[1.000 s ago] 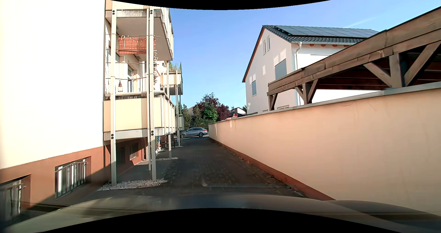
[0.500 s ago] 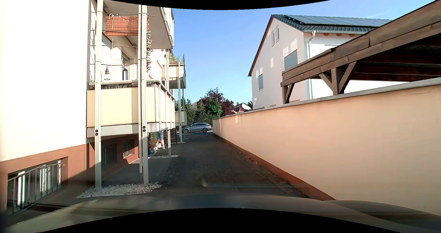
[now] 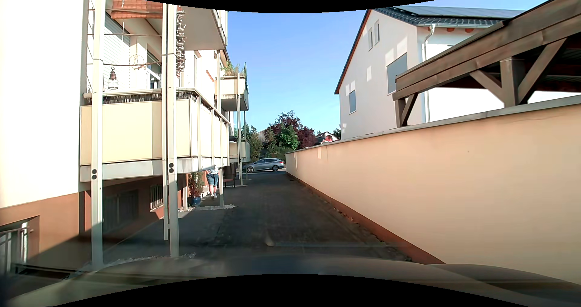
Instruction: Follow the waypoints while adhering to traffic rules and regulations
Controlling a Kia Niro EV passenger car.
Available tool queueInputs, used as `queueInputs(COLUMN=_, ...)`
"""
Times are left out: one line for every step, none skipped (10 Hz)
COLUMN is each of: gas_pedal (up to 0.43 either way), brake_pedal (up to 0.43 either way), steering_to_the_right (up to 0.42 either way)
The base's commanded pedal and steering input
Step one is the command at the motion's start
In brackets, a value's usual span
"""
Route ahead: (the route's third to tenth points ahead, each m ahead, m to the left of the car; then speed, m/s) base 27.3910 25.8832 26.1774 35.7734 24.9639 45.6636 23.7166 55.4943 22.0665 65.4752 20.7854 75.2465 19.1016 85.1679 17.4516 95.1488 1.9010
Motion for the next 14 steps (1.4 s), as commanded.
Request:
queueInputs(gas_pedal=0.0, brake_pedal=0.0, steering_to_the_right=-0.108)
queueInputs(gas_pedal=0.0, brake_pedal=0.0, steering_to_the_right=-0.108)
queueInputs(gas_pedal=0.0, brake_pedal=0.0, steering_to_the_right=-0.108)
queueInputs(gas_pedal=0.0, brake_pedal=0.0, steering_to_the_right=-0.109)
queueInputs(gas_pedal=0.0, brake_pedal=0.006, steering_to_the_right=-0.108)
queueInputs(gas_pedal=0.0, brake_pedal=0.006, steering_to_the_right=-0.104)
queueInputs(gas_pedal=0.0, brake_pedal=0.043, steering_to_the_right=-0.095)
queueInputs(gas_pedal=0.0, brake_pedal=0.061, steering_to_the_right=-0.092)
queueInputs(gas_pedal=0.0, brake_pedal=0.073, steering_to_the_right=-0.094)
queueInputs(gas_pedal=0.0, brake_pedal=0.073, steering_to_the_right=-0.093)
queueInputs(gas_pedal=0.0, brake_pedal=0.098, steering_to_the_right=-0.093)
queueInputs(gas_pedal=0.0, brake_pedal=0.122, steering_to_the_right=-0.092)
queueInputs(gas_pedal=0.0, brake_pedal=0.14, steering_to_the_right=-0.09)
queueInputs(gas_pedal=0.0, brake_pedal=0.146, steering_to_the_right=-0.082)
